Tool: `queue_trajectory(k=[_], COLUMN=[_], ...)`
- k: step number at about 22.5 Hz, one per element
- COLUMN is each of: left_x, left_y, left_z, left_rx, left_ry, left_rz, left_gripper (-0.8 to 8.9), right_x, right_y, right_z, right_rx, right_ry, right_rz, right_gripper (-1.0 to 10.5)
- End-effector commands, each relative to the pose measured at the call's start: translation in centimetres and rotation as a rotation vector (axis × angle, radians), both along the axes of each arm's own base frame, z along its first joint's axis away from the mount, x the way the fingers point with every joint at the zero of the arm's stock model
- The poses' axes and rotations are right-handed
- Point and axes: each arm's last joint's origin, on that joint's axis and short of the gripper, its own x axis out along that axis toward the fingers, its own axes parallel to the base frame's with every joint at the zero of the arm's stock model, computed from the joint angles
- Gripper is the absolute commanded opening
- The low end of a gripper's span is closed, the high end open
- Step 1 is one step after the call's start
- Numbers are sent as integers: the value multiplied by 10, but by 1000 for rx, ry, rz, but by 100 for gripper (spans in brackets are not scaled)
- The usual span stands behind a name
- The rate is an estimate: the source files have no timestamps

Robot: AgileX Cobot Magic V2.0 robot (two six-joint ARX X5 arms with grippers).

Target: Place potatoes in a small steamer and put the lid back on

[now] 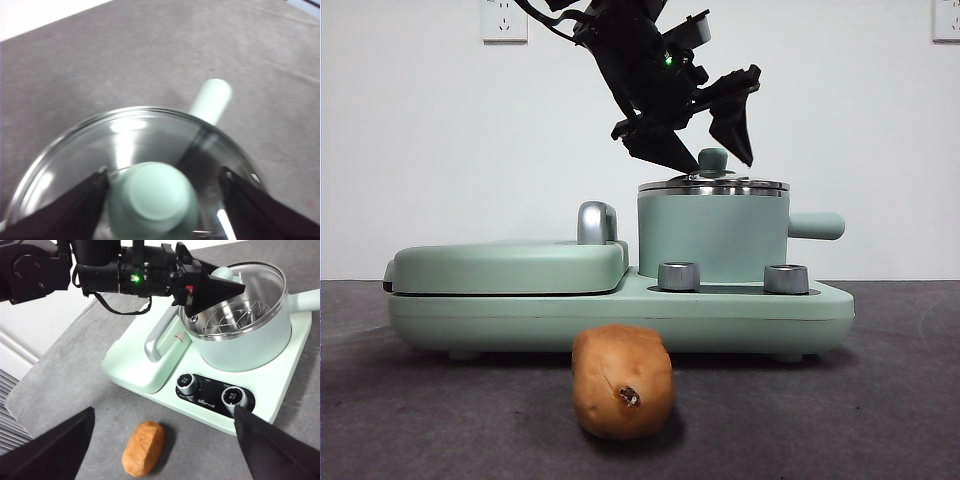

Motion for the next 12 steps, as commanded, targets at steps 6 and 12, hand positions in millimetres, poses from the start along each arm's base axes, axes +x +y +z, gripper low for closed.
queue_trajectory(k=[6,12], left_x=[0,-1], left_y=[-9,-9], left_z=[-1,1], left_rx=[32,44], left_ry=[-38,-60], left_rz=[6,1], left_gripper=[75,53], right_x=[0,0], right_y=[0,0], right_z=[6,6], right_rx=[4,4], right_ry=[-20,-20], right_rz=[3,3], right_gripper=[443,443])
